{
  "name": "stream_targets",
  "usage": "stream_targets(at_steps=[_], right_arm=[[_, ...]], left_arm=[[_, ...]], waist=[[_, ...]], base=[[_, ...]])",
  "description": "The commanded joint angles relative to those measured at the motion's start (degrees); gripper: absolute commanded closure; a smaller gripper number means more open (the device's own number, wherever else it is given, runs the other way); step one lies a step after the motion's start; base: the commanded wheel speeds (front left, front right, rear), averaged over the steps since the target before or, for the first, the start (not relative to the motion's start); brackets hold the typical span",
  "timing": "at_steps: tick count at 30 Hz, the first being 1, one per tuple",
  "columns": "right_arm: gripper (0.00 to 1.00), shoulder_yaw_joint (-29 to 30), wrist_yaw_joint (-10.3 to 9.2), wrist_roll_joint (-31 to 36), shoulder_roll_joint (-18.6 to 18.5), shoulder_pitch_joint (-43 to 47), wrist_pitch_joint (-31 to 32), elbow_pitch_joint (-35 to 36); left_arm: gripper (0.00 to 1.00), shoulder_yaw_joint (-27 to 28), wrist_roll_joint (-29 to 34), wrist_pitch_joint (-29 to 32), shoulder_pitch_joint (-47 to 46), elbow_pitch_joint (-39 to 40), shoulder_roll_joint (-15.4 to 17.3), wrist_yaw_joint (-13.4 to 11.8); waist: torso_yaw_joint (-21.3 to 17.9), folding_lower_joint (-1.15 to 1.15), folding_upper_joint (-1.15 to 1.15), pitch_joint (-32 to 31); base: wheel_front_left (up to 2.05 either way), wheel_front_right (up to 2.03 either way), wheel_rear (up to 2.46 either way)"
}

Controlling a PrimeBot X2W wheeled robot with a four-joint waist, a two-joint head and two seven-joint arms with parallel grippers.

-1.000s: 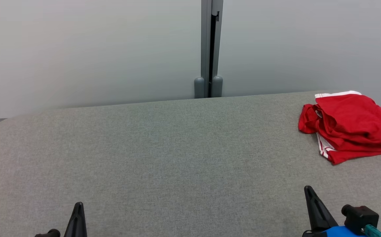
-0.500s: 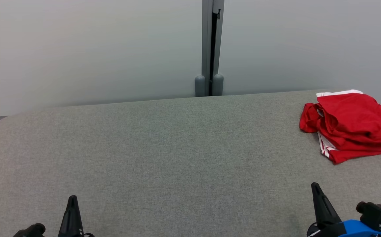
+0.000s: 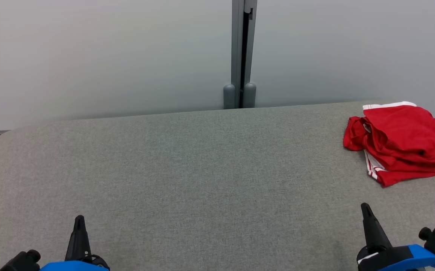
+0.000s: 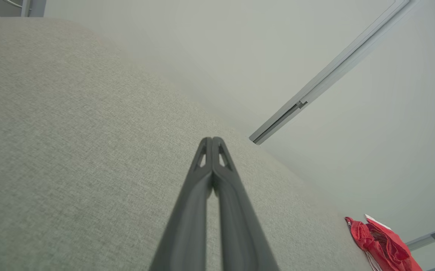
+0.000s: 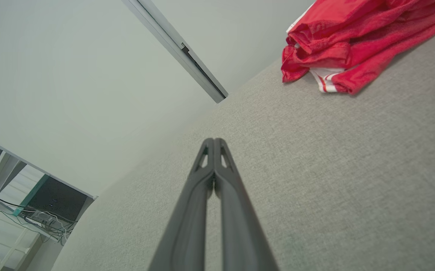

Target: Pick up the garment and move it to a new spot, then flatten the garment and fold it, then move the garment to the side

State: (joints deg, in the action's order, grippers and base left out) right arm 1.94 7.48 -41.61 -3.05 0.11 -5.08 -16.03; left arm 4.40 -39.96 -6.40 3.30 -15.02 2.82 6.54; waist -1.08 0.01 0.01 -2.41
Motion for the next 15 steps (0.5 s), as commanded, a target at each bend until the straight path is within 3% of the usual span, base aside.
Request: stream_targets(at_steps=[1,15], right_arm=[[1.0,0.3,0.01,-2.1,0.0,-2.0,0.4,1.0],[1.0,1.3,0.02,-12.5,0.0,-3.1,2.8,1.2]], left_arm=[[1.0,0.3,-2.1,0.5,-1.9,0.9,0.2,0.3],[1.0,0.7,-12.9,3.2,-3.7,0.9,0.1,0.5]], waist=[[0.0,0.0,-0.01,0.0],[0.2,0.0,-0.01,0.4]], base=[[0.0,0.0,0.0],[0.0,0.0,0.0]])
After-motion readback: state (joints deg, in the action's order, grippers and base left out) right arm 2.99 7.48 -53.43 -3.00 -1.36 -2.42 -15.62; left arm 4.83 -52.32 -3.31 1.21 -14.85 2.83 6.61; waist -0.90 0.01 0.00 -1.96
